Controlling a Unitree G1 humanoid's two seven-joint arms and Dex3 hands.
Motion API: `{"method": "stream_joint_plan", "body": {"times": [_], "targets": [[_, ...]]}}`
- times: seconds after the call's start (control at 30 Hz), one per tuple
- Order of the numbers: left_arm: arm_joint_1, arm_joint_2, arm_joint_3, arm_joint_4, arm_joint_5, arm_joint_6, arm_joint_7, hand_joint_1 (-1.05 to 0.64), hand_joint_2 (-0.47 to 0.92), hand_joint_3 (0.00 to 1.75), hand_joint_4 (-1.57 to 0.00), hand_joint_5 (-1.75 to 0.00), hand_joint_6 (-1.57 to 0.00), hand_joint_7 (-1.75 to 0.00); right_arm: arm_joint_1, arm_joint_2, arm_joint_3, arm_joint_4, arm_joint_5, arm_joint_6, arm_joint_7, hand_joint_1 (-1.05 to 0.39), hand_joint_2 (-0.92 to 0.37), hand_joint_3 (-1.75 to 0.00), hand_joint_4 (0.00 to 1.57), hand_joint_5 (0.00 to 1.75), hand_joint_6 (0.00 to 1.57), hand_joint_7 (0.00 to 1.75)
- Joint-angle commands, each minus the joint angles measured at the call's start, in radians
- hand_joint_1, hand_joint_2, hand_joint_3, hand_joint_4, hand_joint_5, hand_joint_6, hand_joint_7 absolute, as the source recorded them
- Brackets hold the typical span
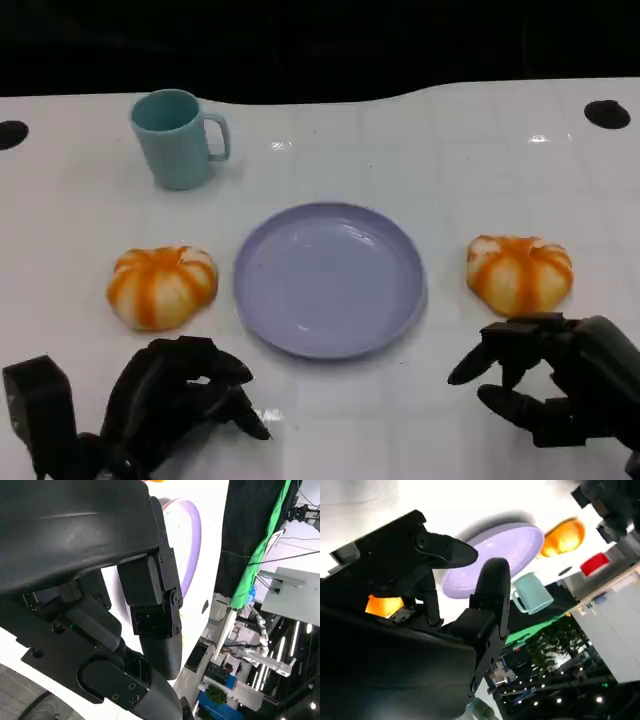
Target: Grasp the bread from the table and place it into the plate.
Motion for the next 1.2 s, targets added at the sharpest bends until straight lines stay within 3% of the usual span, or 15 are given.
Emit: {"method": "stream_joint_plan", "body": {"times": [0.03,0.07,0.1,0.17,0.4,0.7,0.83,1.03,1.2], "targets": [[-0.015,0.017,0.007,0.01,-0.003,-0.003,-0.007,-1.05,0.69,0.0,-1.57,-0.59,-1.57,-0.22,-0.013,-0.043,-0.03,-0.041,-0.015,0.029,0.0,-0.3,-0.81,-0.36,0.55,1.17,0.71,0.44],[-0.015,0.016,0.007,0.01,-0.003,-0.003,-0.004,-1.05,0.69,0.0,-1.57,-0.59,-1.57,-0.21,-0.012,-0.053,-0.037,-0.062,-0.028,0.047,0.003,-0.3,-0.83,-0.33,0.54,1.15,0.71,0.42],[-0.016,0.015,0.007,0.011,-0.002,-0.006,-0.003,-1.05,0.69,0.0,-1.57,-0.59,-1.57,-0.21,-0.012,-0.061,-0.046,-0.076,-0.038,0.056,0.001,-0.36,-0.88,-0.21,0.45,0.91,0.64,0.31],[-0.016,0.014,0.007,0.012,-0.002,-0.006,-0.003,-1.05,0.69,0.0,-1.57,-0.59,-1.57,-0.21,-0.011,-0.074,-0.058,-0.097,-0.047,0.069,-0.002,-0.41,-0.91,-0.11,0.4,0.73,0.58,0.21],[-0.014,0.015,0.005,0.007,-0.001,-0.001,0.0,-1.05,0.69,0.0,-1.57,-0.59,-1.57,-0.21,0.004,-0.117,-0.085,-0.198,-0.077,0.155,0.028,-0.5,-0.91,-0.05,0.22,0.44,0.47,0.04],[-0.021,0.016,0.006,0.016,0.0,-0.001,-0.001,-1.05,0.69,0.0,-1.57,-0.6,-1.57,-0.22,0.018,-0.151,-0.088,-0.347,-0.147,0.355,0.109,-0.56,-0.87,0.0,0.03,0.3,0.26,0.0],[-0.024,0.017,0.007,0.025,-0.002,-0.001,-0.003,-1.05,0.69,0.0,-1.57,-0.59,-1.57,-0.22,0.01,-0.152,-0.075,-0.363,-0.19,0.405,0.107,-0.59,-0.85,0.0,0.0,0.28,0.24,0.0],[-0.026,0.014,0.008,0.03,0.001,-0.009,0.0,-1.05,0.69,0.0,-1.57,-0.59,-1.57,-0.22,-0.055,-0.132,-0.025,-0.296,-0.291,0.477,0.066,-0.57,-0.82,0.0,0.01,0.3,0.23,0.0],[-0.023,0.014,0.008,0.026,0.002,-0.008,0.003,-1.05,0.69,0.0,-1.57,-0.6,-1.57,-0.22,-0.13,-0.122,0.035,-0.196,-0.338,0.52,0.036,-0.48,-0.8,0.0,0.02,0.32,0.25,0.01]]}}
